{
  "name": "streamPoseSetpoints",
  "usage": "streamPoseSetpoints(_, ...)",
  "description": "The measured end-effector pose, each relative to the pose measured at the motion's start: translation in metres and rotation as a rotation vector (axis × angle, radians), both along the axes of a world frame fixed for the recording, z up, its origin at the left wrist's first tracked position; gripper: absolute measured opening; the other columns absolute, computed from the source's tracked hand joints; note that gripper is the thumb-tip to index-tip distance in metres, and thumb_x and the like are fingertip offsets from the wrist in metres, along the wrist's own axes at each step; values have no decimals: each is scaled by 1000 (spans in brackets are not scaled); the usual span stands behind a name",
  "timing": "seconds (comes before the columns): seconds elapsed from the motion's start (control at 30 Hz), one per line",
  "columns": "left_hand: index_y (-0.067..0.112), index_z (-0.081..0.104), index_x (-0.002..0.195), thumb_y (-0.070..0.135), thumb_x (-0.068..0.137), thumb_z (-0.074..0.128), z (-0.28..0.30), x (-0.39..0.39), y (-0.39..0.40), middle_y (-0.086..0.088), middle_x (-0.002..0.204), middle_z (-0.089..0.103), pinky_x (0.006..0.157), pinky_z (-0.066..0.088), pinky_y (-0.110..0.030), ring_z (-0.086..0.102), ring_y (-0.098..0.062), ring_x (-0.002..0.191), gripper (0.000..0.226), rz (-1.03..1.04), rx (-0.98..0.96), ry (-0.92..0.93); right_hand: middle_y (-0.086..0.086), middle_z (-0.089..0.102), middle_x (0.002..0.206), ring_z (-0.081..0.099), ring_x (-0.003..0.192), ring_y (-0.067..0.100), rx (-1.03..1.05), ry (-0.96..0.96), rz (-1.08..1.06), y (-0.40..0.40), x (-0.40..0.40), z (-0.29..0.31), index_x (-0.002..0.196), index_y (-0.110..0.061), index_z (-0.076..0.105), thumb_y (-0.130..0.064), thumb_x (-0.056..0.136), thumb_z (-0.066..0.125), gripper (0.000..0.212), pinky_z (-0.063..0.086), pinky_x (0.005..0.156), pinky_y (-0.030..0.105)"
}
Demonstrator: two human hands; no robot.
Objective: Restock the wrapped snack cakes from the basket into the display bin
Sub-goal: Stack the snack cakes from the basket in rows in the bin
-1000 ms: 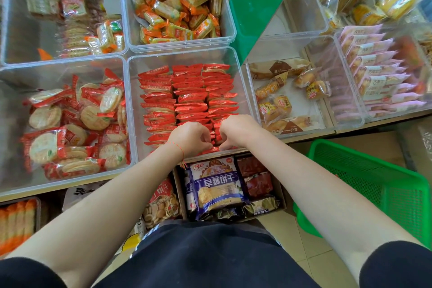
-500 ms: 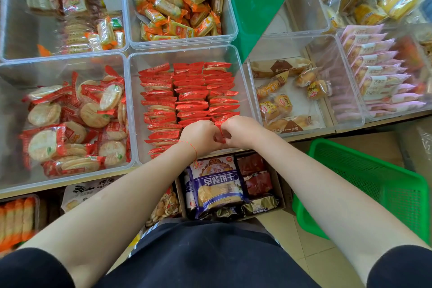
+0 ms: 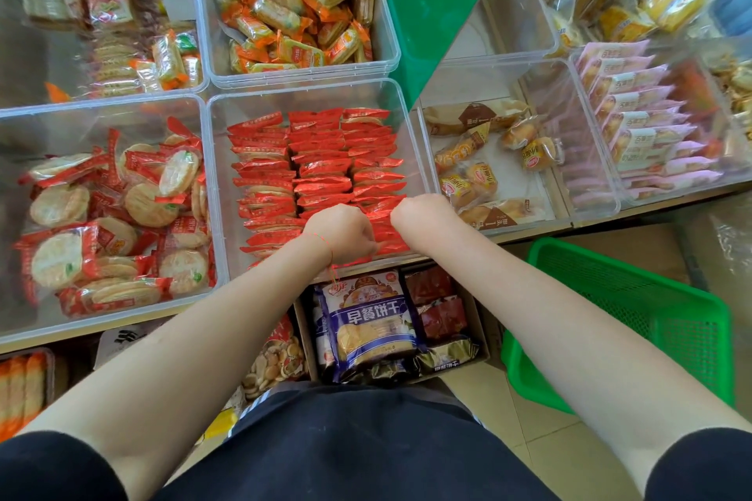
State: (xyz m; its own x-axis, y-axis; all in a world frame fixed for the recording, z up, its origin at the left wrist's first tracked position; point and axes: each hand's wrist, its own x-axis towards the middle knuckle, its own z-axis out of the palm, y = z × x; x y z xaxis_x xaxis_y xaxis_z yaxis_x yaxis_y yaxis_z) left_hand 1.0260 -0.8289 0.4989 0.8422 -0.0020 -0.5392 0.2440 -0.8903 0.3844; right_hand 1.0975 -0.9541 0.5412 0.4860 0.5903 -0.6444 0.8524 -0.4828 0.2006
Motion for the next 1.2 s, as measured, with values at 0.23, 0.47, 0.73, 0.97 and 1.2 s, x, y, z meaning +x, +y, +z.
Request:
streamPoseSetpoints(0.23,16,45,142,31,94,47,-16,-16,30,-11,148,41,106,38,-47,34,-32,138,51,113,219,-497,14,35,150,33,139,33,525,34,-191,11,0,-38,147,-11,33,-18,100,43,48,37,104,43)
streamPoseSetpoints(0.47,24,27,152,52,98,28,-40,-28,53,-4,161,17,119,9,-48,9,-25,150,61,-48,368,-315,10,32,156,27,144,27,399,35,-137,8,6,-55,148,-16,37,-17,101,35,47,18,118,42)
streamPoseSetpoints(0.73,14,39,145,30,95,38,-27,9,56,-11,157,26,116,21,-46,19,-30,147,52,83,306,-477,16,43,143,39,134,34,613,-76,-232,49,37,-54,139,-7,42,-15,97,44,43,37,106,43)
streamPoseSetpoints(0.97,23,11,155,55,98,15,-43,16,70,-5,163,6,121,6,-47,2,-25,150,66,-1,357,-316,7,58,113,53,108,28,579,-127,-197,44,47,-60,111,-12,57,-18,98,45,19,39,89,39)
streamPoseSetpoints(1.2,22,10,155,53,99,17,-44,15,68,-5,163,4,121,3,-47,1,-24,150,64,7,351,-312,10,59,115,53,110,29,691,-151,-275,76,78,-45,113,-11,61,-36,94,50,33,42,91,43)
